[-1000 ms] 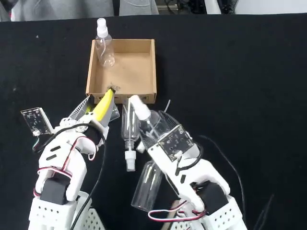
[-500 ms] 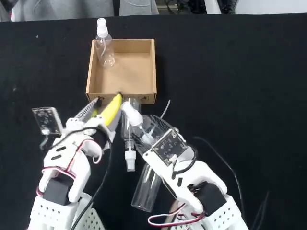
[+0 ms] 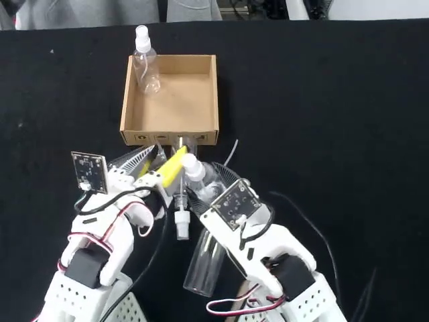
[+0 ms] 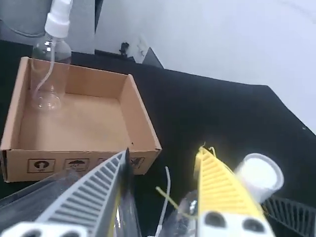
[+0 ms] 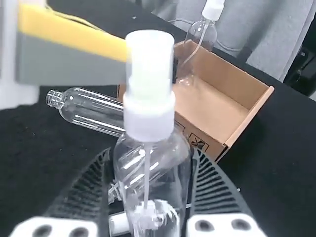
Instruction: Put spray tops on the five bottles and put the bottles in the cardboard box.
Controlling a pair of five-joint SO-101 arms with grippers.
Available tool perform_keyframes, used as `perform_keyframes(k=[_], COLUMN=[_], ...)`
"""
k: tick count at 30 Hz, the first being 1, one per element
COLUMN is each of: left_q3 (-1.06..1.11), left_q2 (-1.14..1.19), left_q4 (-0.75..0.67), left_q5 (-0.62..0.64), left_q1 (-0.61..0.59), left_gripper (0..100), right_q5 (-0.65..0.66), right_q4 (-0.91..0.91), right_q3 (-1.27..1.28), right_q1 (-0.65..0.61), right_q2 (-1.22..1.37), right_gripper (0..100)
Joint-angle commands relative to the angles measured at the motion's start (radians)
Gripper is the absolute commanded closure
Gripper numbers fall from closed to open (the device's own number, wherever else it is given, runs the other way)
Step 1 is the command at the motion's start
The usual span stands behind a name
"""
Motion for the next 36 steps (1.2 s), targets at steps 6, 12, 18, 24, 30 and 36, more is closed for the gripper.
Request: perform_keyframes(k=[6, 12, 18, 24, 30, 36], left_q3=[-0.022, -0.027, -0.044, -0.047, -0.033, 0.019], left_q2=[-0.011, -0.012, -0.012, -0.012, -0.012, -0.012], left_q4=[0.005, -0.003, -0.003, -0.005, 0.002, -0.002], left_q5=[-0.015, -0.012, -0.014, -0.015, -0.015, -0.015], left_q1=[0.059, -0.007, -0.073, -0.134, -0.243, -0.358], left_gripper=[79, 79, 79, 79, 79, 79], right_q5=[0.003, 0.003, 0.003, 0.003, 0.003, -0.002], right_q4=[0.003, 0.005, 0.049, 0.054, 0.055, 0.074], right_q3=[-0.005, -0.004, -0.007, -0.004, -0.002, -0.004], right_q1=[-0.020, -0.018, -0.018, -0.017, -0.017, 0.063], right_q2=[-0.127, -0.127, -0.127, -0.127, -0.127, -0.127], right_gripper=[93.1, 93.1, 93.1, 93.1, 93.1, 93.1])
